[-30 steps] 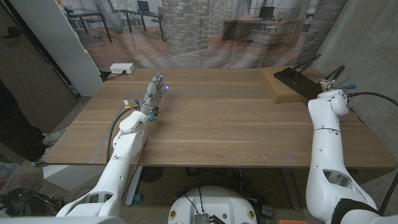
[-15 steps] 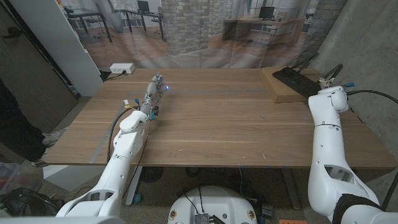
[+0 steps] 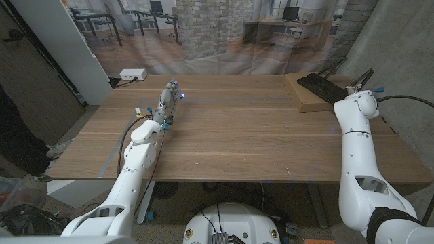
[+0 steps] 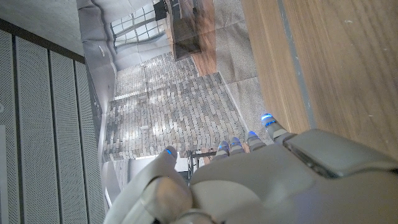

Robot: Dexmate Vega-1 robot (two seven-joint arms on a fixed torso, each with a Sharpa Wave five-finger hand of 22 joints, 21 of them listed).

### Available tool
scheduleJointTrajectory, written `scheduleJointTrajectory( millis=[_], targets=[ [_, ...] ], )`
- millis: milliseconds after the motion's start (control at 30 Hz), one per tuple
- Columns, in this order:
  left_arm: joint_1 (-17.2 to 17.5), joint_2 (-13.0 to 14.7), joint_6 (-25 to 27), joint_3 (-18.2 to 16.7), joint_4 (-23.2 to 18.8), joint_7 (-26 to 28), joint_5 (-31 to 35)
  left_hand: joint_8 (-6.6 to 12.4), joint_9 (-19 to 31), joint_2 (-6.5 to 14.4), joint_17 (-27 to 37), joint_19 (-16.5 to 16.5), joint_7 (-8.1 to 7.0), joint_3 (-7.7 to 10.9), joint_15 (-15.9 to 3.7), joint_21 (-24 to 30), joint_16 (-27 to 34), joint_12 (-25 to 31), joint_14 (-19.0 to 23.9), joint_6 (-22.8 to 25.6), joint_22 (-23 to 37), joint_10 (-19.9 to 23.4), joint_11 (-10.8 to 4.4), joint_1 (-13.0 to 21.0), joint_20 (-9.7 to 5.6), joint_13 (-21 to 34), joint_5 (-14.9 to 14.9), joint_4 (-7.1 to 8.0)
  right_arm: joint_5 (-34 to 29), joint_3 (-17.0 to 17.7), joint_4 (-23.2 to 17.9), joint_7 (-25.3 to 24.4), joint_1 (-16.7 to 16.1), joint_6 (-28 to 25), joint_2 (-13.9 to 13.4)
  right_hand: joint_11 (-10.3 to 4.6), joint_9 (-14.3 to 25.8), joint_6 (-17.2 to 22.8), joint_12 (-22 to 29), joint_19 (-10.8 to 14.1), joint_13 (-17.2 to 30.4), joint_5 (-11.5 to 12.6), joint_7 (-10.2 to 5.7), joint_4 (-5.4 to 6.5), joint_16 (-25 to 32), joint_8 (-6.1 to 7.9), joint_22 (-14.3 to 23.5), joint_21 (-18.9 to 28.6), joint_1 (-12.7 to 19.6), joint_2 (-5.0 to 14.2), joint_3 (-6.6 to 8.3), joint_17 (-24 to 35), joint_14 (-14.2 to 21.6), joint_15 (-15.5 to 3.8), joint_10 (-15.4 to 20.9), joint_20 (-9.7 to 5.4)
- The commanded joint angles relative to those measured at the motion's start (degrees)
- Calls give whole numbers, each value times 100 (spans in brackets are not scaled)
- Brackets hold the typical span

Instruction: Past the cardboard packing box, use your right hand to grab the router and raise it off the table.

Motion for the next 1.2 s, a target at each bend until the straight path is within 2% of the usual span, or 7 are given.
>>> scheduleJointTrajectory(
  millis=[33,367,600,867,900,933,1200],
  targets=[
    [-38,-10,-8,-19,56,-28,14,-1,9,123,12,-548,21,-37,7,-28,-14,-14,-678,-133,30,-120,48,25,29,25,24,3,-6,-98,98,243,100,-251,-115,-3,13,69,86,403,30,18,269,7,129,32,21,149,-22,-69,-66,78,401,-94,192,-83],
    [-70,-21,-24,-48,118,-42,18,-1,9,124,11,-544,18,-40,9,-37,-14,-12,-678,-132,31,-115,55,27,31,25,24,2,132,-176,266,567,266,-403,-274,-7,53,407,284,1080,74,35,280,-18,427,126,43,439,-26,-69,-142,230,1171,-272,671,-369],
    [-113,-34,-30,-68,191,-49,29,0,9,125,11,-540,21,-42,7,-46,-13,-11,-677,-129,31,-111,34,28,29,25,24,2,241,-203,393,631,355,-439,-326,-6,51,466,295,1193,57,38,280,-28,382,125,40,488,-26,-88,-166,211,1155,-260,729,-379],
    [-202,-56,-49,-84,323,-72,58,0,9,126,11,-530,15,-45,15,-53,-12,-13,-673,-129,32,-116,47,30,36,25,25,2,478,-180,657,864,560,-634,-425,-8,52,557,301,1439,3,61,274,-73,378,127,39,594,66,-22,-140,143,1363,-346,855,-542],
    [-211,-60,-47,-88,334,-71,60,0,9,127,11,-528,18,-46,17,-55,-12,-11,-672,-128,32,-111,43,30,40,25,25,2,513,-187,706,919,593,-669,-455,-7,57,571,312,1434,5,69,271,-119,390,130,41,597,151,9,-104,157,1386,-379,885,-541],
    [-221,-64,-52,-92,349,-71,66,0,9,127,11,-529,18,-46,19,-56,-13,-12,-674,-127,32,-114,42,30,42,25,25,2,550,-180,748,940,622,-697,-466,-7,72,614,339,1449,9,82,273,-317,410,139,75,638,480,51,10,206,1417,-469,956,-601],
    [-304,-93,-52,-105,459,-96,104,0,9,129,12,-525,12,-48,30,-64,-13,-9,-673,-128,32,-107,49,31,54,25,25,3,1027,104,943,1015,769,-710,-453,-17,76,579,358,1403,30,65,271,-837,453,55,216,823,1377,219,341,390,1461,-683,975,-787]
  ],
)
